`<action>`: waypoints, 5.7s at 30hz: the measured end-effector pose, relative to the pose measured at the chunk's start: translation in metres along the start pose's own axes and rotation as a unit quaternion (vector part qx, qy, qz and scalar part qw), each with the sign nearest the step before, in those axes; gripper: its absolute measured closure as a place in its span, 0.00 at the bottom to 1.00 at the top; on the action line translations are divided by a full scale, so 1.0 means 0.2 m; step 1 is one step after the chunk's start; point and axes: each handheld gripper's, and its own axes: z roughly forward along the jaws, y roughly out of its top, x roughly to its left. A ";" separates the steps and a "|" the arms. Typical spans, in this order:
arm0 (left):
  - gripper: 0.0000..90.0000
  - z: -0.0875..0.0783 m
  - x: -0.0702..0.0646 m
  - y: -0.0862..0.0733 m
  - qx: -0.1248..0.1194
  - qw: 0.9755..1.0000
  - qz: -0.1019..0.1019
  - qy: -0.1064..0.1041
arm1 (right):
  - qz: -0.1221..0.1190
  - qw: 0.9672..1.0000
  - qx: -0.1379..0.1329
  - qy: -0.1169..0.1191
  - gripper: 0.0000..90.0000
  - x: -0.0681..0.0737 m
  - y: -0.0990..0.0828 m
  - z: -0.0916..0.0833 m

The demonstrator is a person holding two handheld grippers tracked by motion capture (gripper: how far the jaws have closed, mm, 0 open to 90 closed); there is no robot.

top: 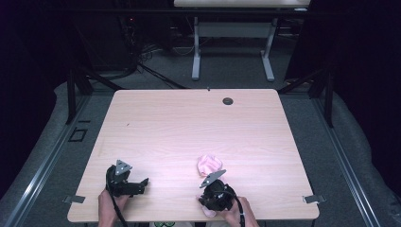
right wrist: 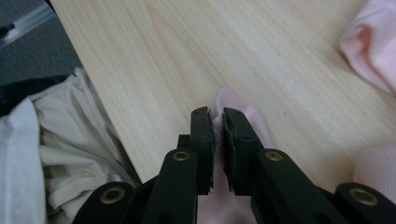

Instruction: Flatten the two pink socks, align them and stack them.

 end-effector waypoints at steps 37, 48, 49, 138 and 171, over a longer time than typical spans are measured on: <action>0.12 -0.14 -0.65 0.17 -0.133 0.985 0.068 -0.089 | 0.067 0.966 -0.249 0.000 0.91 -0.12 0.13 -0.47; 0.28 -0.17 -0.90 0.23 -0.191 0.968 0.075 -0.146 | 0.060 0.957 -0.283 -0.029 0.91 -0.05 0.21 -0.53; 0.35 -0.17 -0.92 0.24 -0.195 0.966 0.080 -0.152 | 0.061 0.957 -0.280 -0.034 0.91 -0.05 0.22 -0.52; 0.99 0.01 -0.87 0.17 0.044 0.981 0.157 -0.101 | 0.124 0.983 -0.076 -0.110 0.96 -0.26 -0.39 -0.17; 0.17 0.12 -0.74 0.36 0.010 0.992 0.091 -0.092 | 0.053 0.994 -0.028 -0.088 0.66 -0.46 0.12 0.00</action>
